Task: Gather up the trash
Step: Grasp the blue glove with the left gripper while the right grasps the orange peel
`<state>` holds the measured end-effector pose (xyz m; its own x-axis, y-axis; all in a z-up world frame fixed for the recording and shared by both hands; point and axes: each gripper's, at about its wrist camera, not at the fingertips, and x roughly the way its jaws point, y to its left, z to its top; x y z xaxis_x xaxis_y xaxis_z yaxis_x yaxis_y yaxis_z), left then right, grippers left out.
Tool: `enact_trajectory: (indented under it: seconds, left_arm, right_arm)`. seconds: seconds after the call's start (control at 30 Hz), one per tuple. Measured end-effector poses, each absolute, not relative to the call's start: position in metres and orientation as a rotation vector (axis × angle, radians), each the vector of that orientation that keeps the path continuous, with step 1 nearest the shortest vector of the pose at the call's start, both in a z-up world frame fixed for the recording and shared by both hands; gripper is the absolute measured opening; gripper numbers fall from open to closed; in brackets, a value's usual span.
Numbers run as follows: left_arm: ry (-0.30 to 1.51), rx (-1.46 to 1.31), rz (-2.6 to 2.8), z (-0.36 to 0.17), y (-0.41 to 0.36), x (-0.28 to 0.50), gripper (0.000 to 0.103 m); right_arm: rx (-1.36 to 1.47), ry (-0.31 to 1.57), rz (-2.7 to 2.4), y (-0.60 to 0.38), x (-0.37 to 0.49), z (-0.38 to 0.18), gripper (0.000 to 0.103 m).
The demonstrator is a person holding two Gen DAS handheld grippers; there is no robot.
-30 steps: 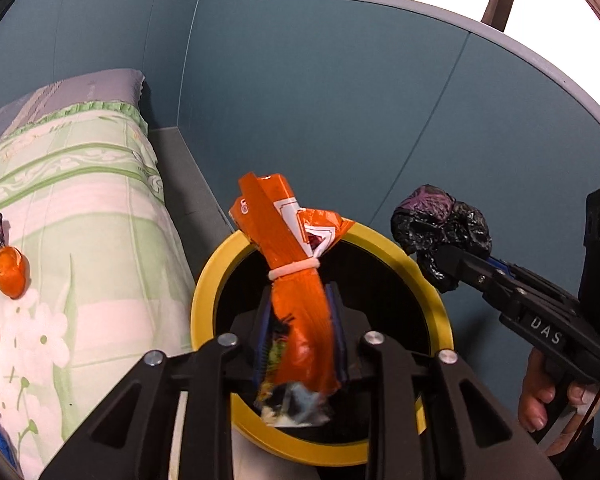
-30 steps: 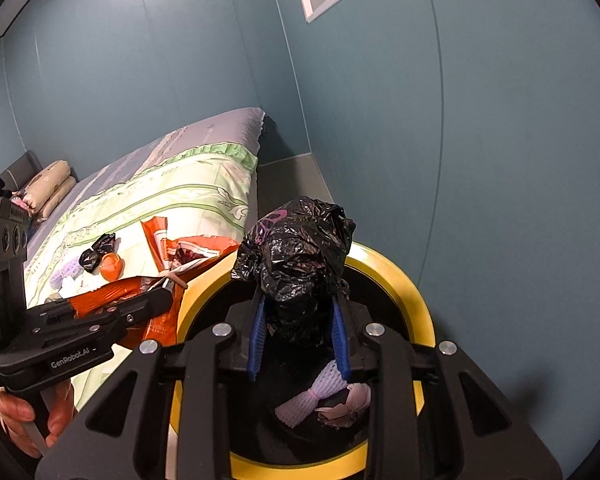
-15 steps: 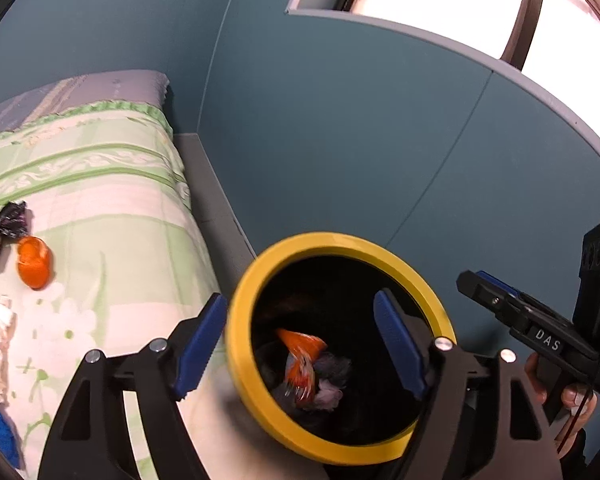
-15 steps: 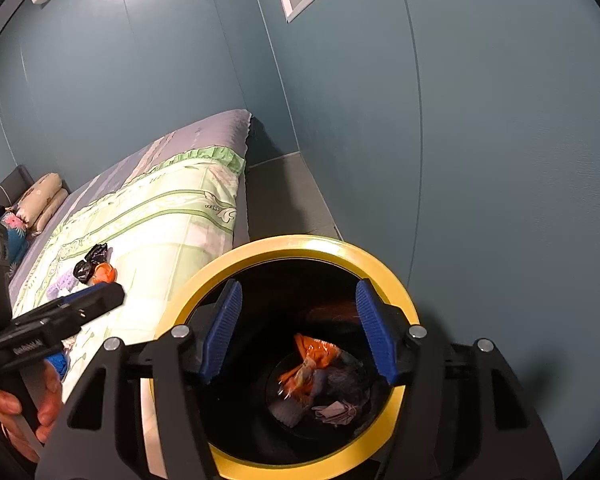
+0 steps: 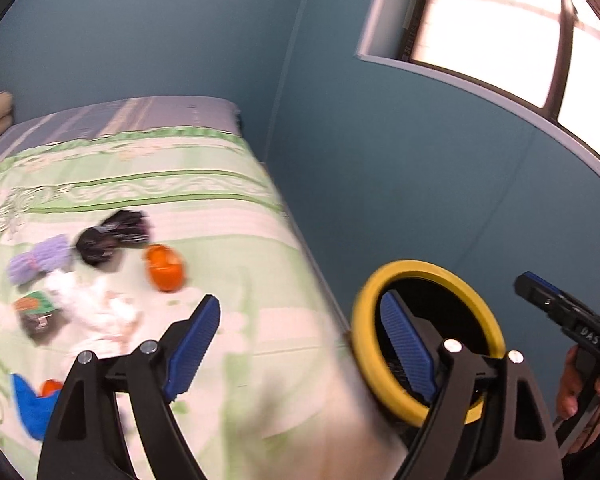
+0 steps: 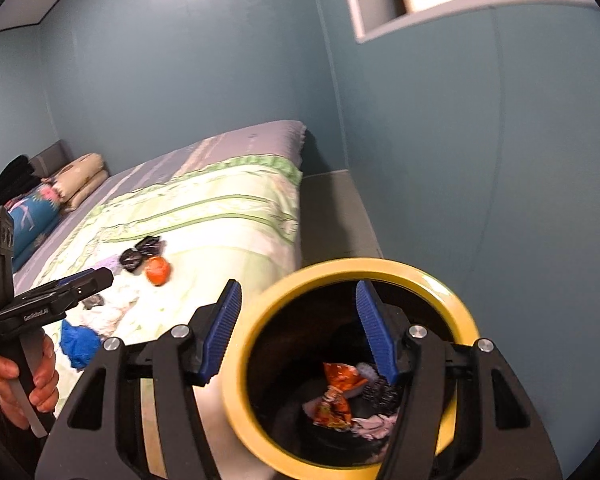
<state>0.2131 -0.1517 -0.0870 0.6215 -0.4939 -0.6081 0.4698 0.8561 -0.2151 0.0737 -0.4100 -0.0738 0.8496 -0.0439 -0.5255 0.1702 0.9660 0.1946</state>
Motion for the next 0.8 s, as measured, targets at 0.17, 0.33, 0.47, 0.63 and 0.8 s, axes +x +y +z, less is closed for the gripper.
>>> enact_trajectory:
  seconds: [0.17,0.33,0.47,0.63,0.8]
  left_arm:
    - [0.695,-0.068,-0.474,-0.078,-0.104,0.211,0.081]
    - [0.674,-0.092,-0.404,-0.068,-0.067,0.208,0.082]
    - [0.665,-0.114,-0.351,-0.065,-0.034,0.204,0.082]
    - [0.661,-0.123,-0.303,-0.064,-0.005,0.199,0.083]
    - [0.663,-0.132,-0.263,-0.069,0.022,0.193,0.083]
  right_arm:
    - [0.198,0.535,-0.053,-0.38,0.084,-0.063,0.057]
    - [0.169,0.526,-0.001,-0.354,0.092,-0.053,0.057]
    - [0.145,0.525,0.041,-0.334,0.097,-0.047,0.057]
    - [0.12,0.534,0.086,-0.31,0.106,-0.044,0.057]
    - [0.101,0.547,0.13,-0.284,0.118,-0.044,0.058]
